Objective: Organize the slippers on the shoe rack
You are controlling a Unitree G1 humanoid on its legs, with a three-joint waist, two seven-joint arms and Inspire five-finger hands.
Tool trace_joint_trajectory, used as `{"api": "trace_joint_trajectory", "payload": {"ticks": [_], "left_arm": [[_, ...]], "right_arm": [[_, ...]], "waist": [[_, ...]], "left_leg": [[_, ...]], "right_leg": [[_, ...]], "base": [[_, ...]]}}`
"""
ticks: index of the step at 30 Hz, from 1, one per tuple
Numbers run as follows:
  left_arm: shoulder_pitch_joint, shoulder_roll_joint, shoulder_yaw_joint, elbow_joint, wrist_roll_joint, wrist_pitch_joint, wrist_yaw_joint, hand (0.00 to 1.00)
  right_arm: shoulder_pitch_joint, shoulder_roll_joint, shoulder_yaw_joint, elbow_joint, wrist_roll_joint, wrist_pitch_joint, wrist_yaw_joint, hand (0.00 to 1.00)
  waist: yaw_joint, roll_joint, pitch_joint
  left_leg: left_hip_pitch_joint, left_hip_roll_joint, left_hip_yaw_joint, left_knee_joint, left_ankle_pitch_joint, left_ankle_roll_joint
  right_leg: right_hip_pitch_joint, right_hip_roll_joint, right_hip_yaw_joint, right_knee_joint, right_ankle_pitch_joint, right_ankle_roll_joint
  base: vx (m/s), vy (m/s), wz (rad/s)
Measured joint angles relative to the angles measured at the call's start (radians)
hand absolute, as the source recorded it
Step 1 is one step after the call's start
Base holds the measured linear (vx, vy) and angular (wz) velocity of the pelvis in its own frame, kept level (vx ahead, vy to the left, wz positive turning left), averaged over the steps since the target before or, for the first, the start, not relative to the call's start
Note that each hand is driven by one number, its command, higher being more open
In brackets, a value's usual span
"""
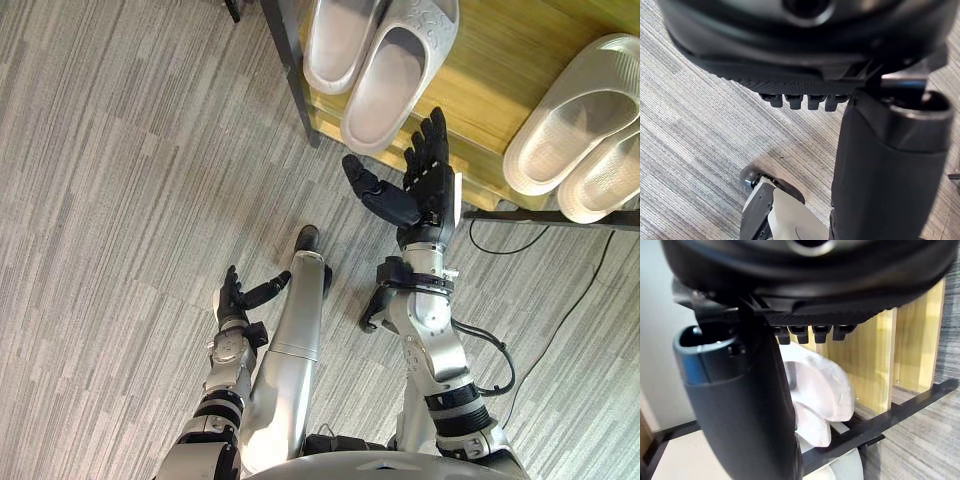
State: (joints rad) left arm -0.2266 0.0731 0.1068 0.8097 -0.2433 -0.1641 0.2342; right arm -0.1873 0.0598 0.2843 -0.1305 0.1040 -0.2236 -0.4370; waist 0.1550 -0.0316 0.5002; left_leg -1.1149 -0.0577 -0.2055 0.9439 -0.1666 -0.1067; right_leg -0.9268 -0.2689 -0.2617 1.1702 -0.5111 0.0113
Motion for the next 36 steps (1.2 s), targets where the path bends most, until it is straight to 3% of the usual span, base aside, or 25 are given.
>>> {"api": "trace_joint_trajectory", "payload": {"ticks": [22,36], "left_arm": [[-0.001,0.002,0.0,0.001,0.003,0.014,0.031,1.0],[0.0,0.002,0.0,0.002,0.003,0.015,0.032,1.0]], "right_arm": [[0.047,-0.007,0.056,-0.115,-0.116,0.001,-0.115,1.0],[-0.076,0.017,-0.066,-0.046,-0.152,0.02,-0.18,1.0]], "waist": [[-0.01,0.0,0.0],[-0.009,-0.001,0.0]], "left_leg": [[0.025,0.012,0.005,-0.02,0.0,-0.003],[0.024,0.011,0.004,-0.028,0.0,-0.003]], "right_leg": [[0.024,0.011,0.0,-0.025,0.003,0.005],[0.023,0.011,-0.002,-0.031,0.003,0.006]], "base": [[0.01,0.033,-0.01],[0.01,0.042,0.01]]}}
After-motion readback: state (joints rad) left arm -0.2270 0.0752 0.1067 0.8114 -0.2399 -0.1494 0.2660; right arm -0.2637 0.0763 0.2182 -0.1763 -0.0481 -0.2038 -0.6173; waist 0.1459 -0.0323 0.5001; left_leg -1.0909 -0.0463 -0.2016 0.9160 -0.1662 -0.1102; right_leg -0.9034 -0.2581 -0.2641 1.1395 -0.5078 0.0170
